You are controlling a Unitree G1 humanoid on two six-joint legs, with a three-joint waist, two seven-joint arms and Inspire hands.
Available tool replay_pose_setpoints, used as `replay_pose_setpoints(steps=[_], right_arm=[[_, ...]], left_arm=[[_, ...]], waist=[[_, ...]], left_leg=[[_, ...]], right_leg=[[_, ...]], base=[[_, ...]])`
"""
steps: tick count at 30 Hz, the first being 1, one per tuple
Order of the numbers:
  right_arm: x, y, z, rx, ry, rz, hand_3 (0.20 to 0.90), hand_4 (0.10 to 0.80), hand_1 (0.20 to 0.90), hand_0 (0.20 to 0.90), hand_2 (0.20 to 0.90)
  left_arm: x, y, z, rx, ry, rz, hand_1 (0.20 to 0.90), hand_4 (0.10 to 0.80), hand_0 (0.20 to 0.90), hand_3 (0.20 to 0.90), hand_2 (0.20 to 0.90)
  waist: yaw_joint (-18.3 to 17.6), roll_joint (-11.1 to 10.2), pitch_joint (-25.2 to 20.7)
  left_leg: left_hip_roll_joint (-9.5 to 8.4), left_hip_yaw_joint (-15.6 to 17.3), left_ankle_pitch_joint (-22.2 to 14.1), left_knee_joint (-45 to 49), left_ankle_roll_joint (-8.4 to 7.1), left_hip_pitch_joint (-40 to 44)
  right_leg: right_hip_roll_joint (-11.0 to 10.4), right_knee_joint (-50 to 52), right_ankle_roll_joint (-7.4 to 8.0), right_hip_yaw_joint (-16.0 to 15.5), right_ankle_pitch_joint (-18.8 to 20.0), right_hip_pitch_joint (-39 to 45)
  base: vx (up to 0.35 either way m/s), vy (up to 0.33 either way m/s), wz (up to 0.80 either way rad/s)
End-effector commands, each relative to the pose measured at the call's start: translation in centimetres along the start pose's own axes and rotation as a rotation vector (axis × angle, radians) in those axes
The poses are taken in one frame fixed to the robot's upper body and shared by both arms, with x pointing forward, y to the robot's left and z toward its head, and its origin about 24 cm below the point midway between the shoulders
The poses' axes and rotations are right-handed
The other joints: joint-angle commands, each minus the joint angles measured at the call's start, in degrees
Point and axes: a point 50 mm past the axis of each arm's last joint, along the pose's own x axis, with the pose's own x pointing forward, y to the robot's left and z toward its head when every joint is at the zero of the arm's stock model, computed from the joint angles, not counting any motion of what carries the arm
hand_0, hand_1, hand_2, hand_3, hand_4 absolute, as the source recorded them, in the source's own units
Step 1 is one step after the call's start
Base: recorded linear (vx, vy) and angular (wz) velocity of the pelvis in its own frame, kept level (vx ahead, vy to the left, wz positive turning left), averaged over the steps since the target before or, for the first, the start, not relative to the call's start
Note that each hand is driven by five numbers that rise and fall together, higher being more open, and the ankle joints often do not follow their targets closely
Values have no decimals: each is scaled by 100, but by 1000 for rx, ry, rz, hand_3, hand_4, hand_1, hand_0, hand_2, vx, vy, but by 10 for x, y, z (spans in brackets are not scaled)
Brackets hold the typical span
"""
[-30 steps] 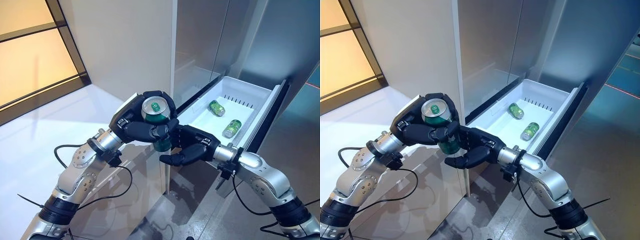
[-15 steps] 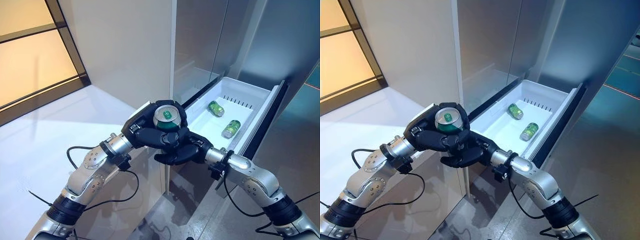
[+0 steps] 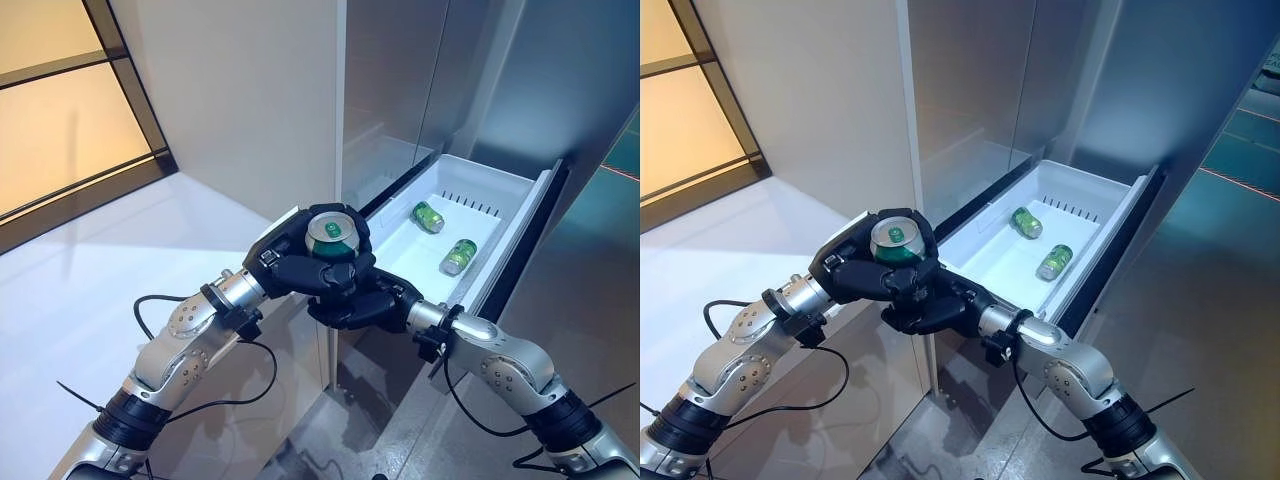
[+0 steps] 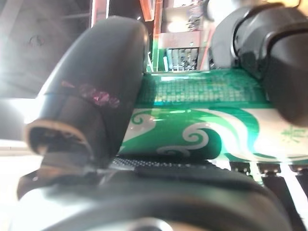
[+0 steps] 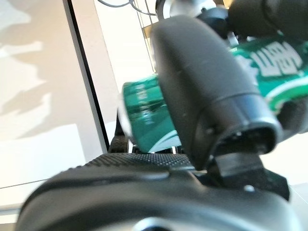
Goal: Put drinks into fridge and close the fridge
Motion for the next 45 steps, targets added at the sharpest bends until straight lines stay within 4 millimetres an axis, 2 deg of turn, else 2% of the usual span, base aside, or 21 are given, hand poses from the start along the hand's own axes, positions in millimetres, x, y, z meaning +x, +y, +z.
replay_pose_setpoints(steps=[1, 15, 16, 17, 18, 24, 25, 26, 30, 37, 42, 45], right_arm=[[31, 73, 72, 59, -344, 376, 200, 100, 300, 300, 300], [27, 54, 82, 37, -409, 209, 200, 100, 300, 300, 300], [26, 51, 84, 31, -416, 190, 200, 100, 300, 300, 300], [26, 50, 85, 23, -421, 180, 200, 100, 300, 300, 300], [25, 47, 88, 5, -429, 158, 200, 100, 300, 300, 300], [17, 25, 104, -96, -478, -10, 200, 100, 300, 300, 300], [14, 15, 109, -123, -482, -76, 200, 100, 300, 300, 300], [14, 15, 109, -124, -482, -76, 200, 100, 300, 300, 300], [5, -7, 120, -220, -486, -227, 200, 100, 300, 300, 300], [-5, -35, 138, -300, -504, -421, 200, 100, 300, 300, 300], [-14, -57, 151, -361, -530, -595, 200, 100, 300, 300, 300], [-31, -82, 165, -388, -527, -751, 200, 100, 300, 300, 300]], left_arm=[[52, -57, 73, -12, -435, -351, 300, 100, 300, 200, 300], [50, -55, 67, 35, -388, -359, 300, 100, 300, 200, 300], [50, -55, 66, 48, -378, -357, 429, 251, 429, 351, 429], [50, -55, 66, 54, -374, -352, 712, 580, 712, 680, 712], [50, -53, 66, 60, -368, -341, 900, 800, 900, 900, 900], [46, -43, 73, 83, -413, -262, 900, 800, 900, 900, 900], [43, -39, 77, 113, -442, -222, 900, 800, 900, 900, 900], [43, -39, 77, 114, -442, -222, 900, 800, 900, 900, 900], [37, -32, 90, 209, -503, -157, 900, 800, 900, 900, 900], [35, -26, 106, 234, -581, -87, 900, 800, 900, 900, 900], [36, -15, 104, 204, -581, 28, 900, 800, 900, 900, 900], [38, -5, 94, 196, -515, 87, 900, 800, 900, 900, 900]], waist=[[-18, -200, -456], [-30, -187, -467], [-29, -190, -467], [-28, -190, -465], [-28, -189, -465], [-12, -211, -468], [-3, -221, -475], [-4, -221, -473], [17, -256, -475], [46, -294, -460], [84, -309, -453], [146, -324, -432]], left_leg=[[-320, 375, -119, -14, 292, -70], [-332, 318, -114, -14, 310, -62], [-330, 316, -117, -14, 311, -58], [-332, 313, -116, -14, 311, -57], [-332, 310, -119, -14, 311, -51], [-326, 289, -138, -14, 300, -45], [-326, 279, -138, -14, 296, -42], [-326, 278, -138, -14, 296, -41], [-329, 231, -136, -14, 290, -44], [-329, 155, -165, -14, 284, -27], [-322, 103, -170, -7, 268, -12], [-323, 48, -149, 8, 257, -30]], right_leg=[[-7, 107, 97, 161, -168, 123], [25, 123, 67, 180, -177, 133], [26, 124, 64, 180, -176, 137], [27, 125, 64, 178, -177, 139], [29, 126, 64, 173, -176, 141], [36, 113, 57, 150, -182, 158], [38, 113, 54, 139, -185, 167], [38, 113, 54, 139, -185, 169], [51, 122, 36, 114, -193, 176], [62, 129, 8, 80, -217, 201], [63, 154, -2, 53, -247, 229], [61, 207, -15, 10, -257, 212]], base=[[0, 0, 0], [0, 0, 0], [0, 0, 0], [0, 0, 0], [0, 0, 0], [0, 0, 0], [0, 0, 0], [0, 0, 0], [0, 0, 0], [0, 0, 0], [0, 0, 0], [2, -6, 5]])
